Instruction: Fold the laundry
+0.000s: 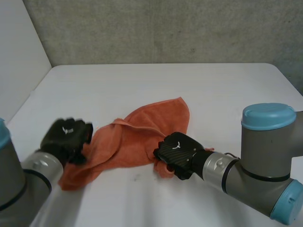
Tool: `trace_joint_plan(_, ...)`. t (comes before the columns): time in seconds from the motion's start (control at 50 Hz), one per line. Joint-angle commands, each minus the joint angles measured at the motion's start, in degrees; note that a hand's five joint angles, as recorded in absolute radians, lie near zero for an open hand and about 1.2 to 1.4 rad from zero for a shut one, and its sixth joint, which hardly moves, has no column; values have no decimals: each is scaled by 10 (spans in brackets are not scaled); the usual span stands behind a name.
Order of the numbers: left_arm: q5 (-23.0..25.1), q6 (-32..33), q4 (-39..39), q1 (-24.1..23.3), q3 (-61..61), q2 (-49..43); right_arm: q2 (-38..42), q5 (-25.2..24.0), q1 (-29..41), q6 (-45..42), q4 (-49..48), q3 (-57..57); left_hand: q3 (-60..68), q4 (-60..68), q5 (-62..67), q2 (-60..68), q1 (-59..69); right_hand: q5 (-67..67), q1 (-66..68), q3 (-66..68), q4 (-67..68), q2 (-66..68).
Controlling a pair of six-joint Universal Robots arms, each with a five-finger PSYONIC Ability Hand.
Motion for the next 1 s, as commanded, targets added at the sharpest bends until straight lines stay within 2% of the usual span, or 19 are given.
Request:
trace_joint_plan(0.02, 2, 1, 8, -36, 87, -21, -8, -2, -2, 2, -2, 12, -125, -121, -119, -122, -128, 125, 238, 109, 107, 116)
trace_joint_plan(0.12, 5, 2, 8, -75, 160, -97, -9, -2, -1, -5, -3, 19, -280, -276, -274, -277, -283, 122, 234, 105, 103, 113)
trace_joint_plan(0.36, 23, 2, -3, -85, 302, -259, -10, -1, -2, -7, -3, 20, -247, -243, -241, -244, -249, 107, 219, 90, 88, 98)
trace_joint_plan(0.4, 37, 2, -6, -84, 321, -291, -10, -1, -2, -6, -3, 21, -175, -171, -169, -172, -177, 107, 219, 90, 88, 98)
trace_joint_plan(0.44, 39, 2, -7, -84, 325, -298, -11, 0, -2, -6, -3, 21, -161, -157, -155, -158, -164, 105, 217, 88, 86, 96)
trace_joint_plan(0.5, 42, 2, -7, -81, 330, -317, -15, 1, -2, -6, -3, 21, 12, 16, 18, 15, 9, 102, 214, 85, 83, 93)
trace_joint_plan(0.54, 41, 2, -7, -79, 330, -318, -23, 2, -2, -4, -3, 21, 160, 164, 165, 162, 157, 75, 187, 58, 56, 66)
trace_joint_plan(0.56, 39, 1, -6, -77, 328, -317, -28, 2, -3, 0, -3, 21, 302, 306, 308, 305, 299, 58, 170, 41, 39, 49)
trace_joint_plan(0.58, 38, 1, -6, -75, 326, -315, -34, 3, -3, 2, -4, 21, 360, 364, 366, 363, 357, 36, 149, 20, 18, 27)
trace_joint_plan(0.64, 36, 1, -5, -73, 320, -304, -56, 8, -8, 10, -8, 21, 370, 374, 376, 373, 368, -38, 75, -54, -56, -47)
trace_joint_plan(0.7, 35, 0, -5, -69, 307, -266, -90, 28, -34, 41, -20, 20, 370, 374, 376, 373, 368, -300, -187, -316, -318, -309)
trace_joint_plan(0.76, 36, 1, -2, -67, 282, -228, -115, 48, -50, 93, -28, 13, 370, 374, 376, 373, 368, -458, -346, -475, -477, -467)
trace_joint_plan(0.86, 34, 0, 1, -61, 259, -189, -127, 67, -78, 168, -27, -5, 370, 374, 376, 373, 368, -565, -453, -582, -584, -574)
trace_joint_plan(1.0, 34, 2, 1, -61, 216, -150, -128, 69, -135, 254, -11, -38, 370, 374, 376, 373, 368, -565, -453, -582, -584, -574)
